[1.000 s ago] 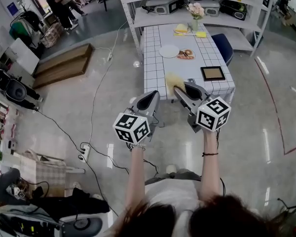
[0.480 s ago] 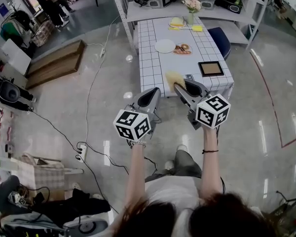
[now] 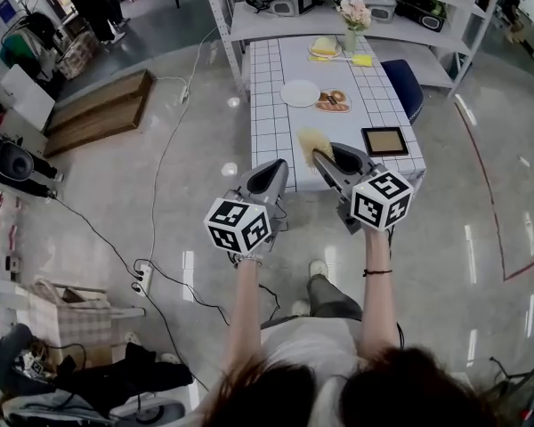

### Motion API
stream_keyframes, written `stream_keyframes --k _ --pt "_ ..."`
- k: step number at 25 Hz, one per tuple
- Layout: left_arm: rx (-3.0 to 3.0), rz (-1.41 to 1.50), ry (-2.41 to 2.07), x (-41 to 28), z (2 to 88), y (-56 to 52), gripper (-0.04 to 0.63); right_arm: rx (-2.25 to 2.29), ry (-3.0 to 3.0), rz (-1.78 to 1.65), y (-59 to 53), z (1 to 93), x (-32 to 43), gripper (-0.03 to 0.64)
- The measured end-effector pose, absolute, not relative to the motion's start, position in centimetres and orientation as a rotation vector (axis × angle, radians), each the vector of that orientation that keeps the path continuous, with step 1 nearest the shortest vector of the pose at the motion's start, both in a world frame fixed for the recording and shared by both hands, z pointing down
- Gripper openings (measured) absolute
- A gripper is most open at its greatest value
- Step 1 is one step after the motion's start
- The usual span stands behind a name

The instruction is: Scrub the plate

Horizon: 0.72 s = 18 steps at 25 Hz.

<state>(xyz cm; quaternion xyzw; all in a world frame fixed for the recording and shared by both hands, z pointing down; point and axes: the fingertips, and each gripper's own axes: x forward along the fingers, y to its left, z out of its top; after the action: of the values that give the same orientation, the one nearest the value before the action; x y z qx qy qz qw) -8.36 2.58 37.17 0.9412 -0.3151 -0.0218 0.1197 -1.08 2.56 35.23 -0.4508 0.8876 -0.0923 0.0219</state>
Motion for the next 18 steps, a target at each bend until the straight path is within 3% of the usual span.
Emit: stream_keyframes --k 18 --pt "2.680 -0.055 -1.039 -5.1 37.5 -7.1 0.011 -1.284 2.837 -0.329 -8.1 35.4 2.0 0.074"
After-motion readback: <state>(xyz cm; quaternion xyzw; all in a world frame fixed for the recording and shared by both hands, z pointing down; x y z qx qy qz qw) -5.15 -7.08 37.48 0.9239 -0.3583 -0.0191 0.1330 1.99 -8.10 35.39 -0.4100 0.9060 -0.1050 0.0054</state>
